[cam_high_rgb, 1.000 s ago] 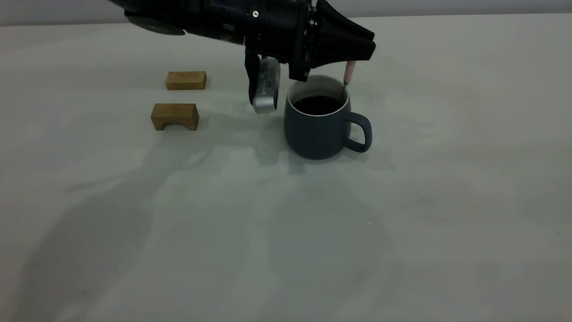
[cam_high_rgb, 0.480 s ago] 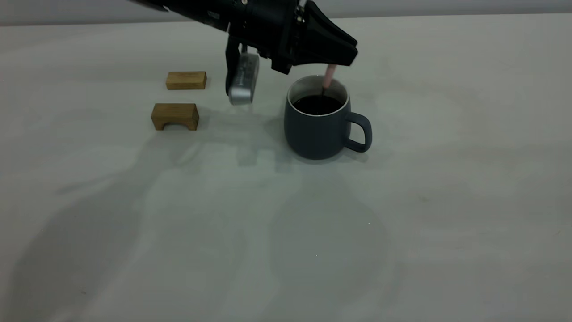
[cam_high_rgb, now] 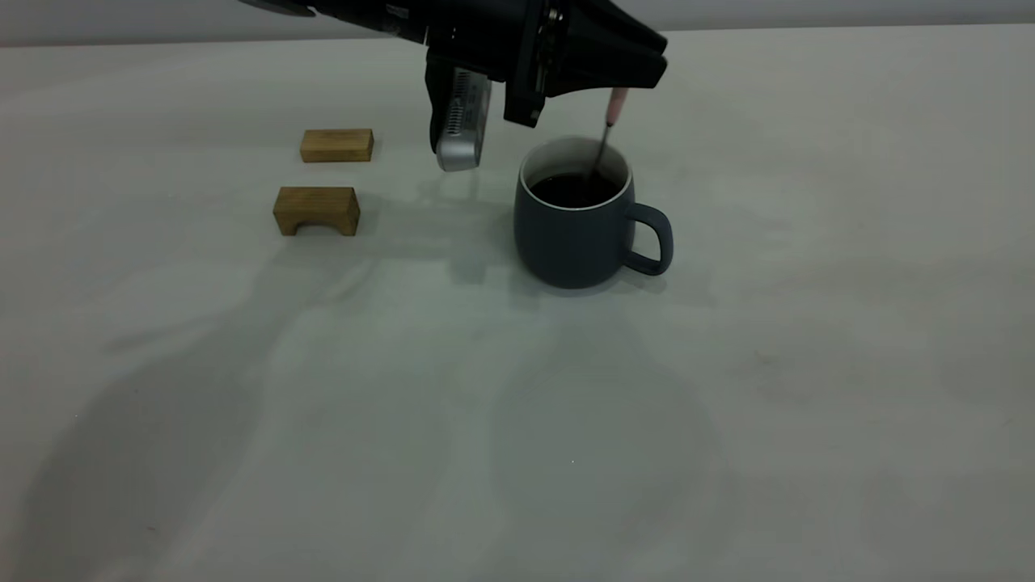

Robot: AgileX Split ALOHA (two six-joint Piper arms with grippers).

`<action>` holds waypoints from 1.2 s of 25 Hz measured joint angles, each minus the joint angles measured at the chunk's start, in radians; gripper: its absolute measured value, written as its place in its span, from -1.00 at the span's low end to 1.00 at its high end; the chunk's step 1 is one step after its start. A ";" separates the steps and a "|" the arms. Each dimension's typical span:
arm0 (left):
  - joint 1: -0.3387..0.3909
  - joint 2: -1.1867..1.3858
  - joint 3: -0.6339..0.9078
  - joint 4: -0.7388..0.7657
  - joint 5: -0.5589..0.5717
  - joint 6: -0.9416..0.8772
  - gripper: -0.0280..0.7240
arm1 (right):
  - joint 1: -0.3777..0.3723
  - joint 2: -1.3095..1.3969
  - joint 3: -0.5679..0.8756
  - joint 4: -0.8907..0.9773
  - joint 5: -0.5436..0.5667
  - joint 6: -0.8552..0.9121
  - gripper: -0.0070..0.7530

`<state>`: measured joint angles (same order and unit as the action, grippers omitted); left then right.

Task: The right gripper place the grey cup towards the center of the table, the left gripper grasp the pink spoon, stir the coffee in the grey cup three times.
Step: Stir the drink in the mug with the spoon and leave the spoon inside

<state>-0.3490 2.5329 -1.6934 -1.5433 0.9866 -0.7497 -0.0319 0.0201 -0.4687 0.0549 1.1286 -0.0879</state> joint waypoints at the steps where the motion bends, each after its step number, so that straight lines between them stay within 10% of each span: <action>1: -0.001 0.000 0.000 0.006 0.014 -0.032 -0.53 | 0.000 0.000 0.000 0.000 0.000 0.000 -0.36; 11: 0.010 0.000 -0.006 0.201 0.011 -0.323 -0.53 | 0.000 0.000 0.000 0.000 0.000 0.000 -0.36; 30: -0.010 0.046 -0.020 0.037 0.035 0.052 -0.60 | 0.000 0.000 0.000 0.000 0.000 0.000 -0.36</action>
<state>-0.3590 2.5785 -1.7134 -1.5060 1.0220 -0.6980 -0.0319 0.0201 -0.4687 0.0549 1.1286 -0.0879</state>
